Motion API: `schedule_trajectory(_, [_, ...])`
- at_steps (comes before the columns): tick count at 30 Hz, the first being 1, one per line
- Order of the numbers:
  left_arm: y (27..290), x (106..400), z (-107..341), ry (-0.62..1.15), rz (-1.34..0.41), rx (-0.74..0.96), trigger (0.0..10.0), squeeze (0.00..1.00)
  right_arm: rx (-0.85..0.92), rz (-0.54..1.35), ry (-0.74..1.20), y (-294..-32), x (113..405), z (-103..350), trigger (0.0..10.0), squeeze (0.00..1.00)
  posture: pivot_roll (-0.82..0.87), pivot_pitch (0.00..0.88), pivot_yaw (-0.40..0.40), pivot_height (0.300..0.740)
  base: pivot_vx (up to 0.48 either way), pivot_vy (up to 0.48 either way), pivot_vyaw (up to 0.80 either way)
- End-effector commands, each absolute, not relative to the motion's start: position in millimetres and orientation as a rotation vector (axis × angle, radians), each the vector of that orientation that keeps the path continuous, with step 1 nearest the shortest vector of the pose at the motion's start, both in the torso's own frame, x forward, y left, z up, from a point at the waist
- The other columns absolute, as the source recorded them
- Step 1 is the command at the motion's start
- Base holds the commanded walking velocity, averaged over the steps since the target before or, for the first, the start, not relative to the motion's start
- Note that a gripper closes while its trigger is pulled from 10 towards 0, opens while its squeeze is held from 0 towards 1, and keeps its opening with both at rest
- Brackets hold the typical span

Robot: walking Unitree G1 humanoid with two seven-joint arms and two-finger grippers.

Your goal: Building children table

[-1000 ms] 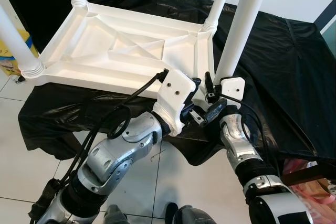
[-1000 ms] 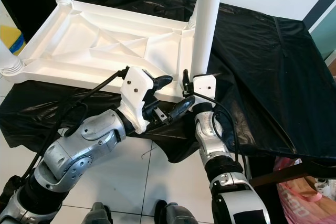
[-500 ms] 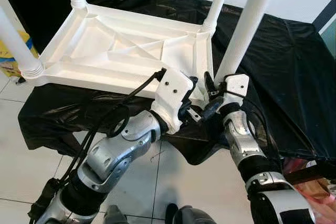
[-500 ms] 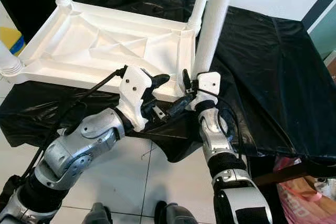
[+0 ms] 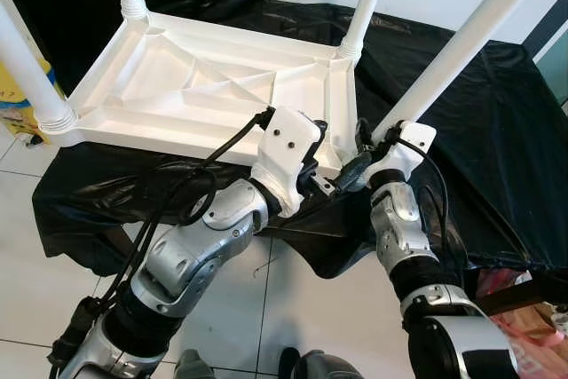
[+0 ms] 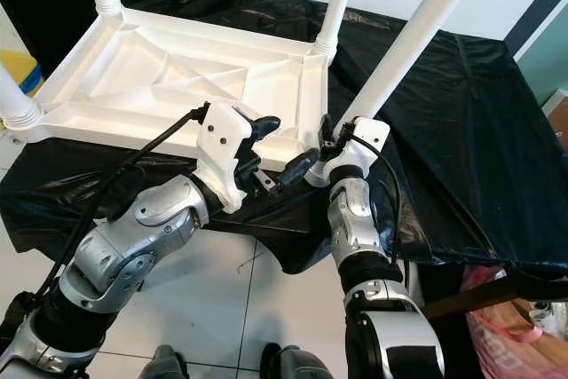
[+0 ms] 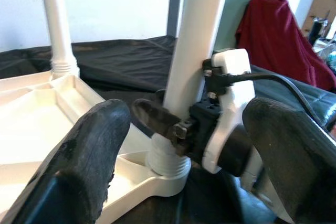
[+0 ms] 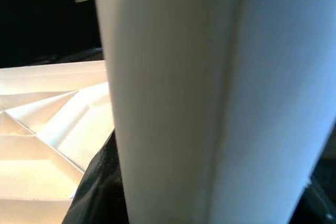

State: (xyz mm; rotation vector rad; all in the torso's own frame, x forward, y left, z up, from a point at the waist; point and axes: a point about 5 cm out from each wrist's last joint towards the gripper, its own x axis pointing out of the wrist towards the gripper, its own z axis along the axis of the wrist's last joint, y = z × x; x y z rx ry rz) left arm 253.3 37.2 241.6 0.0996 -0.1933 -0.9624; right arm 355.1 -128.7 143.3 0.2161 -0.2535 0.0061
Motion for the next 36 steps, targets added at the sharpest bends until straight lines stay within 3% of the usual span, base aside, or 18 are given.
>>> schedule_trajectory(1, [30.9,247.3,242.9,-0.207,-1.106,0.117,10.0,0.00,0.137,0.019,-0.088,-128.4,340.5,100.7,10.0,0.00,0.11,0.176,-0.129,0.740,0.000,0.000,0.00])
schedule_trajectory(7, [33.0,254.6,244.5,-0.221,-1.069,0.114,10.0,0.00,0.116,0.144,-0.243,-117.8,336.8,125.3,10.0,0.00,0.10,0.167,-0.128,0.740,0.000,0.000,0.00])
schedule_trajectory(13, [38.5,267.6,249.5,-0.240,-1.043,0.083,10.0,0.00,0.138,0.152,-0.336,-124.8,342.8,155.2,10.0,0.00,0.09,0.153,-0.130,0.740,0.000,0.000,0.00])
schedule_trajectory(14, [38.6,268.3,249.3,-0.237,-1.043,0.079,10.0,0.86,0.140,0.151,-0.338,-125.0,343.0,155.6,10.0,0.00,0.09,0.153,-0.130,0.740,0.000,0.000,0.00])
schedule_trajectory(15, [39.5,269.9,249.5,-0.236,-1.046,0.075,10.0,1.00,0.151,0.140,-0.348,-127.6,344.2,159.9,10.0,0.00,0.09,0.149,-0.130,0.740,0.000,0.000,0.00])
schedule_trajectory(21, [38.5,274.4,260.4,-0.287,-1.119,0.128,10.0,1.00,0.153,0.226,-0.348,-135.1,352.5,182.7,10.0,0.00,0.08,0.129,-0.133,0.740,0.000,0.000,0.00])
schedule_trajectory(22, [37.4,272.1,262.1,-0.297,-1.156,0.143,10.0,0.18,0.129,0.256,-0.342,-136.8,353.3,185.6,10.0,0.00,0.08,0.126,-0.133,0.740,0.000,0.000,0.00])
schedule_trajectory(24, [36.7,270.4,262.9,-0.303,-1.180,0.151,10.0,0.18,0.113,0.274,-0.338,-138.0,353.8,187.2,10.0,0.00,0.08,0.126,-0.133,0.740,0.000,0.000,0.00])
schedule_trajectory(25, [35.3,270.1,264.5,-0.308,-1.204,0.150,10.0,0.00,0.082,0.312,-0.328,-140.4,354.4,189.4,10.0,0.00,0.08,0.118,-0.134,0.740,0.000,0.000,0.00])
schedule_trajectory(31, [22.8,262.2,264.8,-0.318,-1.364,0.197,10.0,0.00,-0.066,0.543,-0.295,-149.9,349.7,198.3,10.0,0.00,0.06,0.108,-0.129,0.740,0.000,0.000,0.00])
schedule_trajectory(36, [21.1,261.4,266.8,-0.323,-1.408,0.201,10.0,0.00,-0.102,0.620,-0.276,-151.0,346.3,199.0,10.0,0.00,0.06,0.105,-0.127,0.740,0.000,0.000,0.00])
